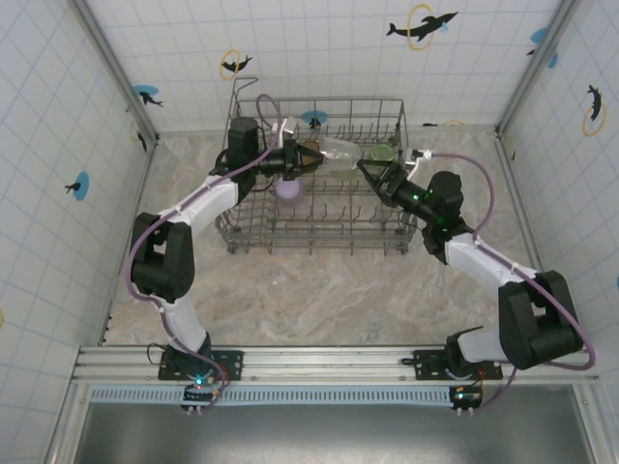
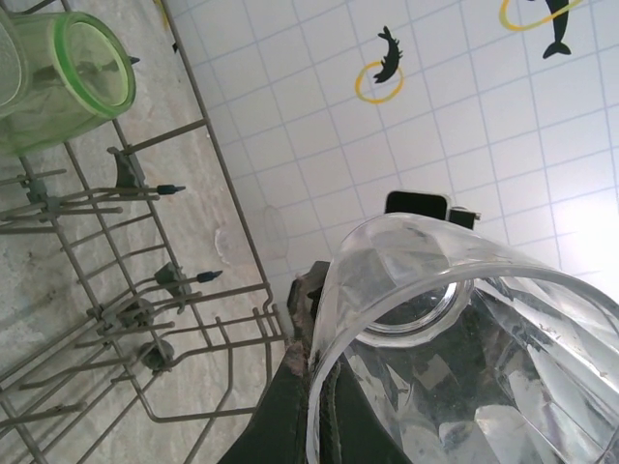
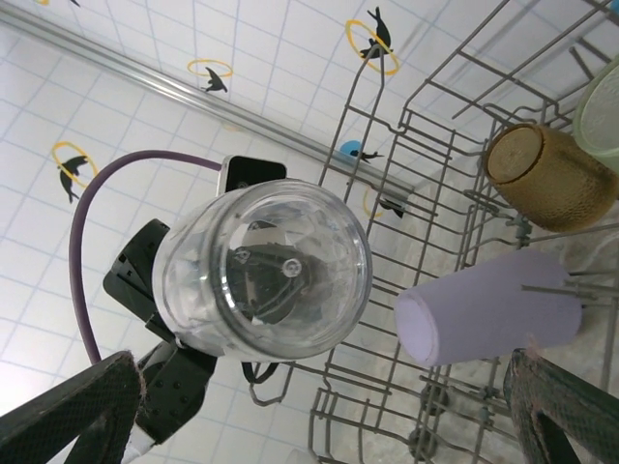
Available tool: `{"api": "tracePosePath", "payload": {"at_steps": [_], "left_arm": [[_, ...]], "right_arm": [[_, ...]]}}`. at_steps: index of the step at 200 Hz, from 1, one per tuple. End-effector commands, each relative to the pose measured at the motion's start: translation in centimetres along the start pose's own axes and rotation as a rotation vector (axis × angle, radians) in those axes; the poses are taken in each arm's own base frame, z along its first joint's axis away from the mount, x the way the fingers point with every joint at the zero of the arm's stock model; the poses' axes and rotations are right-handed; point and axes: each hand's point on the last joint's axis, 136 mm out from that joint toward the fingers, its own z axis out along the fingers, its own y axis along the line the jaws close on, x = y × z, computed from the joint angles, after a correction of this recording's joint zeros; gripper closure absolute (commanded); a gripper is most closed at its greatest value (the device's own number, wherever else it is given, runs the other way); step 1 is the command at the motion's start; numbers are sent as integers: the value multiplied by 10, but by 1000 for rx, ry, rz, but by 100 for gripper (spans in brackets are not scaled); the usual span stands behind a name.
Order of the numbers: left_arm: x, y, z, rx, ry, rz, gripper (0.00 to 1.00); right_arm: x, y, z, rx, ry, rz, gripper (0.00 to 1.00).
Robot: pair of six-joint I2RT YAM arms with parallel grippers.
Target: Load the cups into the dish rack
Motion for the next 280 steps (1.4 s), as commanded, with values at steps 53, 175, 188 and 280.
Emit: {"api": "tracePosePath", "payload": {"at_steps": [53,175,188,280], "left_arm": [[0,-5,3,46,16,28,100],[-3,-1,5,58,13,16,100],[-4,-2,5,59,10,17,100],[-9,-2,4,53,-13,12,95]], "right_arm": [[-13,43,23,-195,-29,4,0],[-28,47,58,-264,-59,95,1],[-29,45,60,-265,-62,100,5],[-30,42,64,-282,-74,122,49]]}}
